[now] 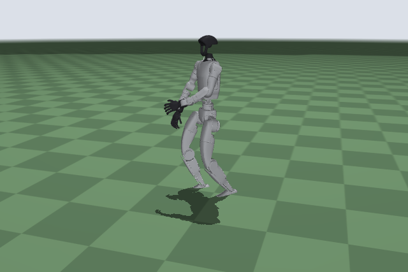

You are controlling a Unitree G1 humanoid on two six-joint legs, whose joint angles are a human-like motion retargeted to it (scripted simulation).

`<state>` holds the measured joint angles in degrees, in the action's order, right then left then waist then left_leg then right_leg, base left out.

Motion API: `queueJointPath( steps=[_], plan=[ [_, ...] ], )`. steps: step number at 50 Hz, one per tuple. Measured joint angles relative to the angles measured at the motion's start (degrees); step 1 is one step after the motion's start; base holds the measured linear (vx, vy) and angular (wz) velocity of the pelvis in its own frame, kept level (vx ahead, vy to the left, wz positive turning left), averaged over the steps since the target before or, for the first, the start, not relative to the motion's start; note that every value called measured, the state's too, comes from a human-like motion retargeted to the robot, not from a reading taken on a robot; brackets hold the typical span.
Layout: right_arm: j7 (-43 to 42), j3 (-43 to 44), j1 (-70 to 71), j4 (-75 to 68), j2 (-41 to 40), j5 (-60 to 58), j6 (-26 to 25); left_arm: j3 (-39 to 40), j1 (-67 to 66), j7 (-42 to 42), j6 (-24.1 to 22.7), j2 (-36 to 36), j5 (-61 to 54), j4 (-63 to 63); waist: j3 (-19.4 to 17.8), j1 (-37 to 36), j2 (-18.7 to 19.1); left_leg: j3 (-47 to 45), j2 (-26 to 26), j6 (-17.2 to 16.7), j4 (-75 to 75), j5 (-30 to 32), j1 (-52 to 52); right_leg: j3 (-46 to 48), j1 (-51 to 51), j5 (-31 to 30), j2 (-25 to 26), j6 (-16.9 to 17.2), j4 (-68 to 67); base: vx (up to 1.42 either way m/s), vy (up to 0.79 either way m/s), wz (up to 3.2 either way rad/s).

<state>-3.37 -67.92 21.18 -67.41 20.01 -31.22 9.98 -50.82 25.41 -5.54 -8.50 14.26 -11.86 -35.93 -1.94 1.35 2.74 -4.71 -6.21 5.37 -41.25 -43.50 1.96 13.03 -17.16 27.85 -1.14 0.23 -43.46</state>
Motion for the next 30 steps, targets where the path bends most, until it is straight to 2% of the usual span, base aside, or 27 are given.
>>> queueJointPath(
  steps=[5,10,15,18,20,23,26,30],
  plan=[
    [-3.45,10.07,-6.0,-1.96,8.11,-3.95,1.09,19.5,-16.12,-5.94,1.62,6.63,6.59,-15.57,-1.76,-0.81,-2.84,-1.04,0.49,-0.07,2.79,0.09,-1.51,1.13,-0.4,-0.47,-1.5,0.24,-1.45,-0.03,0.0,0.01],
    [0.94,13.71,-7.47,-1.64,15.72,-7.62,2.76,33.04,-26.13,-3.01,3.79,9.75,10.12,-28.75,-3.4,-0.86,-6.01,-3.24,2.91,0.77,5.75,-0.03,-2.99,1.41,-3.83,-0.7,-5.48,1.22,-8.28,-0.09,0.03,0.01],
    [4.46,14.55,-5.65,-2.44,17.67,-7.9,1.81,38.89,-27.75,-0.21,4.68,12.81,9.97,-32.24,-5.38,-2.27,-8.19,-3.42,6.49,1.87,5.08,0.04,-3.64,-1.41,-8.31,-0.42,-9.14,3.59,-15.15,-0.03,0.01,0.22],
    [2.16,15.01,-2.94,-2.57,14.34,-6.43,0.58,40.77,-22.11,-3.58,4.31,15.13,6.27,-27.2,-4.92,-3.06,-8.24,-1.55,7.91,1.93,8.04,2.33,-3.81,-1.37,-7.92,-1.08,-10.49,3.73,-12.41,0.04,-0.04,0.49],
    [-0.43,15.12,-2.0,-2.11,10.89,-4.76,-0.1,40.04,-16.85,-6.85,3.44,15.09,3.4,-21.5,-4.31,-3.47,-7.4,-0.23,7.45,1.36,8.36,3.39,-3.43,-0.83,-6.37,-1.72,-10.0,3.57,-9.1,0.04,-0.07,0.48],
    [-2.55,12.37,-1.57,-0.48,4.48,-2.47,-0.69,34.54,-7.0,-9.66,1.42,11.27,0.15,-11.36,-3.5,-3.11,-5.99,1.05,6.28,0.28,6.36,4.07,-2.52,-0.46,-4.32,-2.3,-8.93,3.4,-6.26,0.01,-0.07,0.38],
    [-1.58,4.37,0.12,0.62,-2.63,-2.19,-1.21,22.24,6.5,-9.24,0.38,2.4,-3.25,-1.71,-2.79,-1.68,-3.73,2.02,4.24,-0.42,5.1,4.48,-1.64,0.2,-2.85,-3.66,-6.9,3.1,-3.7,0.01,-0.06,0.33],
    [2.4,-12.28,3.49,6.01,-10.06,-2.19,-0.31,0.54,24.03,-1.13,0.5,-15.54,-13.44,7.06,-2.43,2.76,-1.91,1.99,2.49,-0.76,1.21,2.89,-0.08,-0.78,-3.55,-3.22,-5.69,3.83,-6.04,-0.01,-0.02,0.1]
  ],
)
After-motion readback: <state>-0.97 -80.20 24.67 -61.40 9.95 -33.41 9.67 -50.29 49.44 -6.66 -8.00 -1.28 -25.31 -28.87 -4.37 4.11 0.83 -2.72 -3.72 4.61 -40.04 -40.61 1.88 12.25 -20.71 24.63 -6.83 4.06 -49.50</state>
